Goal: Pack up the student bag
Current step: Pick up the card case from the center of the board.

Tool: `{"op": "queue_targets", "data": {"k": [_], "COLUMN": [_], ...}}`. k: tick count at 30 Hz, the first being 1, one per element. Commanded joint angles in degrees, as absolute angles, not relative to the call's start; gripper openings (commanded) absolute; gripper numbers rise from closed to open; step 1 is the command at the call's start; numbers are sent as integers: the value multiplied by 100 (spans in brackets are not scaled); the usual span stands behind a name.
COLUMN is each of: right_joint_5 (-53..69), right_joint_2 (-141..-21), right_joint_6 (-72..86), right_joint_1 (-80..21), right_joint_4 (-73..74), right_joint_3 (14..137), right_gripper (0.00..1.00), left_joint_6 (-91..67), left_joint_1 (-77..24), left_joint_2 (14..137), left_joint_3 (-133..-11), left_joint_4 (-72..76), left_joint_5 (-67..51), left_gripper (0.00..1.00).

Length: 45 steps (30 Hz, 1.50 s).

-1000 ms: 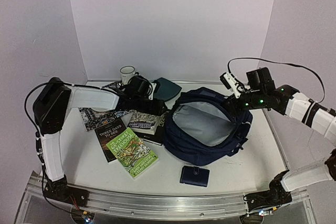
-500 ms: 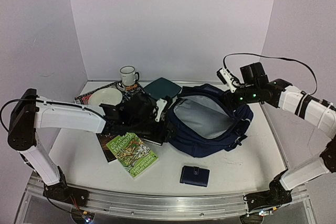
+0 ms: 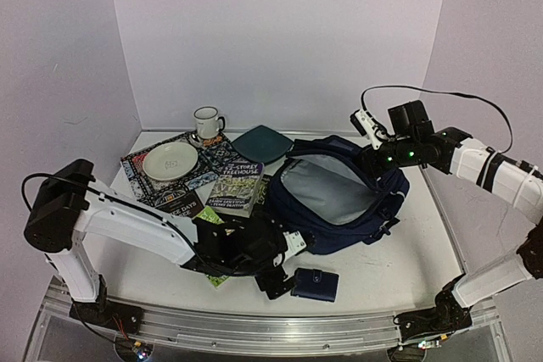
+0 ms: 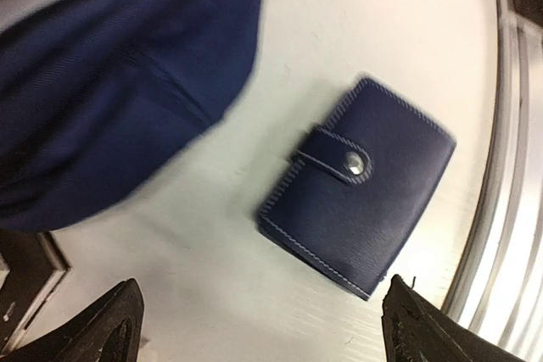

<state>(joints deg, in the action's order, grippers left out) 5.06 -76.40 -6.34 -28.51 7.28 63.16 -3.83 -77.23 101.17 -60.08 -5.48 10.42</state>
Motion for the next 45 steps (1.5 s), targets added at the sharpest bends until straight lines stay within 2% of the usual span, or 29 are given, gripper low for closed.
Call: {"op": "queue_targets", "data": {"k": [1,7,14,20,26,38,45], "right_joint_5": [761,805,796,833,857,966,971], "right_joint_2": [-7570,-7621,-7625,-7675,-7675,-7566,-7472], "right_joint_6": [-497,-475,-489,-461,-407,-282,-268], "right_joint_1": [-2823,-2823,-2826,-2825,-2821,-2823,-2823], "right_joint_4": [185,185,185,183,184,180,178], "right_joint_3": [6456,6428,6442,6472,6528,6504,6462], "right_gripper": [0,0,0,0,0,0,0], "left_joint_6": [586,1499,2091,2410,2269,1637,1235], "left_joint_1": [-8019,-8349,-8527,-8616,-8568,-8266,-8263], "left_joint_2": [10615,11092,11589,11847,12144,12049,11369], "left_joint_3": [-6432,-6850,-7016,-7035,-7118,-7147,-7085], "left_joint_4": [-501,-495,-501,-514,-841,-1163,-1200], "left_joint_5": [1609,1993,2288,2023,1590,936,976], "left_gripper": [100,97,89,83,65,19,0]}}
